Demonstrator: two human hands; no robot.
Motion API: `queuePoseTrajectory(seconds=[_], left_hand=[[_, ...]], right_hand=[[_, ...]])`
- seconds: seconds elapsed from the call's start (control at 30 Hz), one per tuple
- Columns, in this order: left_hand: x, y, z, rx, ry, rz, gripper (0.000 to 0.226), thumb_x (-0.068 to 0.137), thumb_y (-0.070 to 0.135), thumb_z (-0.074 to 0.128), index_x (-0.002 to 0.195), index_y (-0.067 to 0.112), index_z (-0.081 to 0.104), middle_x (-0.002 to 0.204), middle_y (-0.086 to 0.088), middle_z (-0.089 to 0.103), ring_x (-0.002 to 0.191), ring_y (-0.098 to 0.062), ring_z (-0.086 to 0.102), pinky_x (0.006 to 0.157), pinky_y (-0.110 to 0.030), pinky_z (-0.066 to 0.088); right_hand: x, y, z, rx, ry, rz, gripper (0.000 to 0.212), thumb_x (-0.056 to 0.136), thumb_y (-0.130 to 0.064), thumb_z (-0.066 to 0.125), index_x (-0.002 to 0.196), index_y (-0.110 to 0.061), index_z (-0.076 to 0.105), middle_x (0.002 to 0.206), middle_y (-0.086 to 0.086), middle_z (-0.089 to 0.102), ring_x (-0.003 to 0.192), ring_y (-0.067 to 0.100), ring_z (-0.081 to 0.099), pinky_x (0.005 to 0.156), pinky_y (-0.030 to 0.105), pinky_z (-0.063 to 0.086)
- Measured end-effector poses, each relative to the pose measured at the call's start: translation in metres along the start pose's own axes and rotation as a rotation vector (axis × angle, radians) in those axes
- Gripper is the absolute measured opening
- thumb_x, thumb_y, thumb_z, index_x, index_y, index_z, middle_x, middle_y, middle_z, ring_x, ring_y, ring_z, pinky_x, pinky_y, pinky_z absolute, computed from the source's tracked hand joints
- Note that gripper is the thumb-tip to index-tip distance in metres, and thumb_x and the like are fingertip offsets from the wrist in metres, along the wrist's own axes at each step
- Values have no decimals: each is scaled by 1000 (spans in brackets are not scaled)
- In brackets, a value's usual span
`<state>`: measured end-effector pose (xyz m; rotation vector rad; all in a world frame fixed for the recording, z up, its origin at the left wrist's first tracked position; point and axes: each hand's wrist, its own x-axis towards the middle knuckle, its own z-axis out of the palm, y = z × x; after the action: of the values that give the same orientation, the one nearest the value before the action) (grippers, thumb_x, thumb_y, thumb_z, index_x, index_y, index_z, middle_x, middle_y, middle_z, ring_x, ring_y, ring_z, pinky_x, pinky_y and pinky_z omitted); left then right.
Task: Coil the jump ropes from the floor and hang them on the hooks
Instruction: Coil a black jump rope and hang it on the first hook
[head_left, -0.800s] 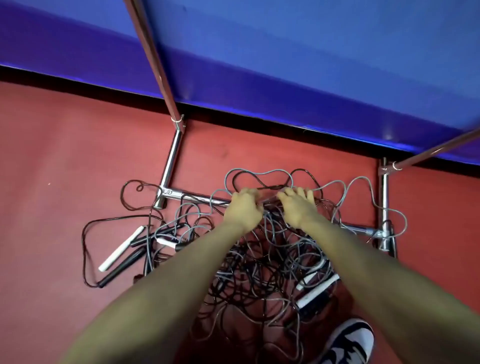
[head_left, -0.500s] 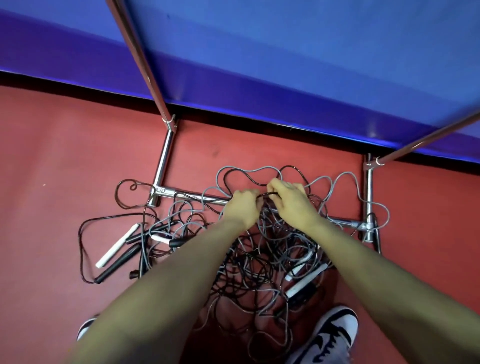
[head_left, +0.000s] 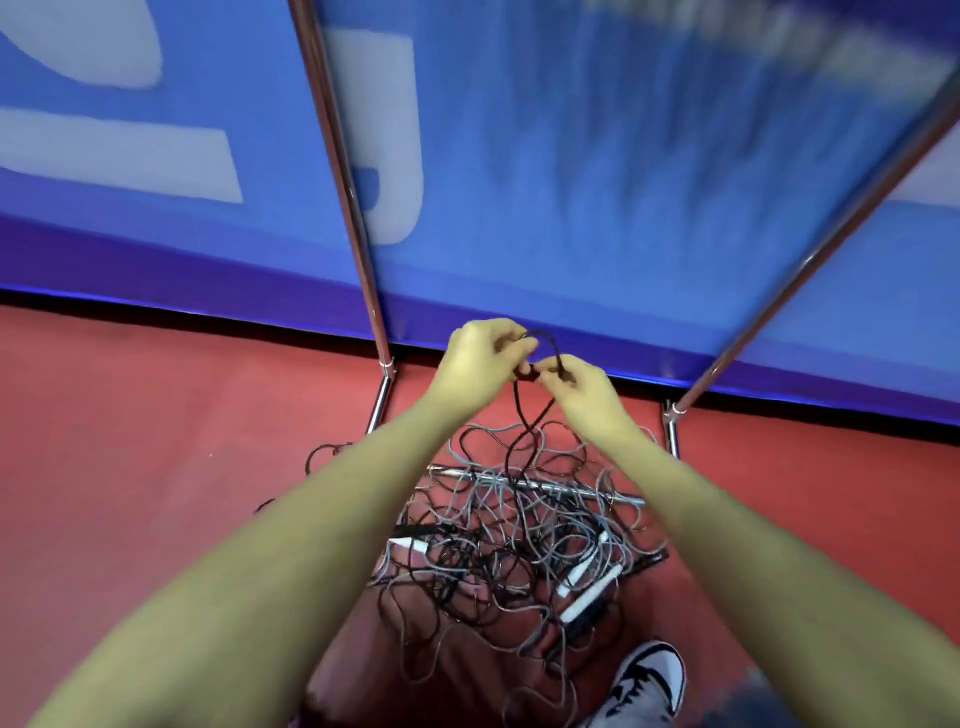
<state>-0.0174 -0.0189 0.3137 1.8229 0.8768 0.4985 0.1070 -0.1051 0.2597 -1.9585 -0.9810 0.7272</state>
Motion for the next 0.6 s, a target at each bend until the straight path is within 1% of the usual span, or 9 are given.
queuePoseTrajectory(seconds=[0.1, 0.2, 0.27, 0.33, 0.37, 0.4, 0.47, 0.53, 0.6], left_hand=[[-21, 52, -20, -34, 33, 84, 13, 91, 14, 60, 81, 9, 64, 61, -1, 63, 49, -7, 50, 59, -21, 48], [-41, 98, -35, -87, 92, 128, 15, 92, 13, 58, 78, 11, 63, 60, 0, 63, 49, -11, 47, 54, -20, 45], [-54, 126, -43, -127, 125, 150, 15, 92, 13, 58, 77, 13, 63, 61, -1, 63, 50, -13, 49, 54, -22, 46], [-64, 152, -51, -150, 153, 182, 15, 92, 13, 58, 77, 12, 64, 61, -2, 63, 50, -14, 49, 56, -26, 46], [-69, 165, -55, -161, 169, 194, 16, 92, 13, 58, 77, 13, 64, 60, -1, 63, 50, -14, 49, 56, -27, 46], [-74, 176, -59, -176, 184, 208, 17, 92, 13, 58, 76, 14, 64, 59, 0, 63, 49, -13, 49, 56, -27, 46], [-83, 198, -67, -222, 208, 246, 14, 92, 13, 59, 80, 13, 65, 63, 2, 63, 48, -7, 50, 56, -22, 46], [-93, 215, -72, -286, 212, 276, 11, 93, 19, 60, 96, 9, 66, 82, 0, 64, 53, -3, 55, 59, -19, 49], [-102, 221, -75, -312, 182, 222, 31, 93, 27, 60, 117, 7, 59, 107, -3, 61, 66, -5, 59, 64, -22, 50]], right_hand=[[-24, -45, -20, 87, -54, 36, 19, 91, -8, 57, 109, -8, 61, 103, 13, 66, 93, 20, 59, 83, 28, 45], [-53, -80, -40, 196, -144, 61, 21, 91, 0, 51, 109, -9, 55, 106, 15, 64, 94, 20, 57, 73, 20, 43], [-71, -96, -51, 99, -189, 16, 25, 90, 0, 53, 113, -8, 59, 105, 10, 61, 94, 18, 53, 72, 18, 41], [-83, -110, -61, -114, -182, -92, 20, 89, -14, 62, 108, -18, 66, 103, 10, 54, 86, 17, 45, 73, 23, 37], [-89, -118, -65, -183, -168, -136, 11, 89, -20, 64, 99, -20, 68, 94, 11, 51, 76, 13, 42, 70, 22, 35], [-95, -127, -69, -210, -155, -179, 6, 90, -22, 64, 89, -17, 67, 80, 9, 48, 64, 9, 40, 62, 19, 33], [-104, -144, -77, -145, -100, -179, 17, 92, -19, 60, 80, -7, 62, 59, 3, 45, 44, 3, 40, 49, 17, 33], [-111, -162, -88, -39, -40, -172, 18, 95, -13, 55, 81, -3, 59, 55, 3, 50, 39, 4, 47, 48, 19, 40], [-115, -182, -98, 62, 19, -188, 20, 97, -8, 50, 79, -4, 57, 54, 4, 54, 39, 7, 50, 47, 19, 43]])
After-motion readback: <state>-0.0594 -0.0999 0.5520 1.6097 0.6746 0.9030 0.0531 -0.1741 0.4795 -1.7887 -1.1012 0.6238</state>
